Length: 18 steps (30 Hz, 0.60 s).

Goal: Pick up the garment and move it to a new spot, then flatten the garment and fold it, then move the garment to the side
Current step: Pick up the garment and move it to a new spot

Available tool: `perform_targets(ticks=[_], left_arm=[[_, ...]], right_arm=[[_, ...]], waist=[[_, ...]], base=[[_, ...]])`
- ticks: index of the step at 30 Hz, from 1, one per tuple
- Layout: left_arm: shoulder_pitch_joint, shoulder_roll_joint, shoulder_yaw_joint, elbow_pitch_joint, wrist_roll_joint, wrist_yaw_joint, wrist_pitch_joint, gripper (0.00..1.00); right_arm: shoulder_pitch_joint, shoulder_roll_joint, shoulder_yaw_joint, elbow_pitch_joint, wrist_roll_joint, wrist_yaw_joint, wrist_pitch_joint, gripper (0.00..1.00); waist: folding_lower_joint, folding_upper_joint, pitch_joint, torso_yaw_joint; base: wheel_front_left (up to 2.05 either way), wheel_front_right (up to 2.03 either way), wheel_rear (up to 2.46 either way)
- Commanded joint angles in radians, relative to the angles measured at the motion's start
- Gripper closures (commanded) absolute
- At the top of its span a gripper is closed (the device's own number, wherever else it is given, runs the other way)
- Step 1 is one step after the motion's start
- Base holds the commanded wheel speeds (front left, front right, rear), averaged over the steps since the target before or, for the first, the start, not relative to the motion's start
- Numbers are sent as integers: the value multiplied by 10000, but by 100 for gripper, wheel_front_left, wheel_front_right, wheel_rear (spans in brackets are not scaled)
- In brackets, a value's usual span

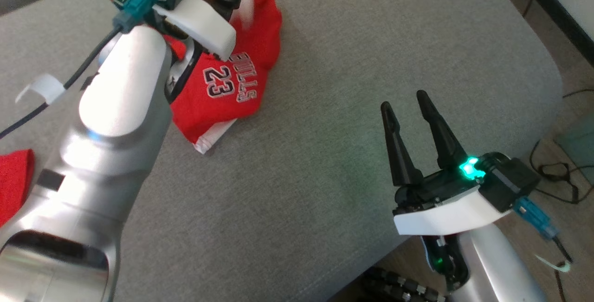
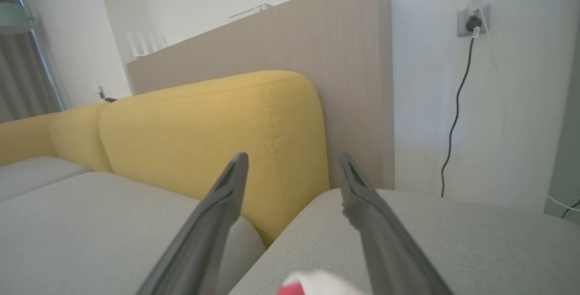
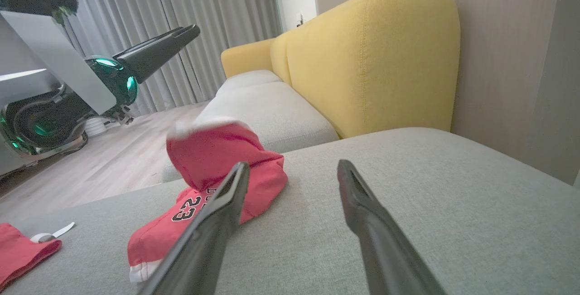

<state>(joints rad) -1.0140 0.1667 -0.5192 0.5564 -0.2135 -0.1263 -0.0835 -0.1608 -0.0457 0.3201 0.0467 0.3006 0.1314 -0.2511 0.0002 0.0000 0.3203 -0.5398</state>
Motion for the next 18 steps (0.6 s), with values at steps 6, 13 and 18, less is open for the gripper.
perform_targets(ticks=[6, 13, 18], left_arm=[[-687, 425, -173, -180, -461, -41, -582, 0], [64, 813, -82, -314, -627, 199, -1145, 0], [1468, 1063, 72, -679, -814, 627, -1463, 0]], right_arm=[[-323, -45, -11, -287, -168, -7, -107, 0], [-305, -45, -414, -41, -632, -7, -107, 0], [-128, -45, -821, 220, -1027, -7, -107, 0]], waist=[[-2, 0, -77, 799], [-2, 0, -652, 2377], [-2, 0, -1147, 3624]], base=[[0, 0, 0], [0, 0, 0], [0, 0, 0]])
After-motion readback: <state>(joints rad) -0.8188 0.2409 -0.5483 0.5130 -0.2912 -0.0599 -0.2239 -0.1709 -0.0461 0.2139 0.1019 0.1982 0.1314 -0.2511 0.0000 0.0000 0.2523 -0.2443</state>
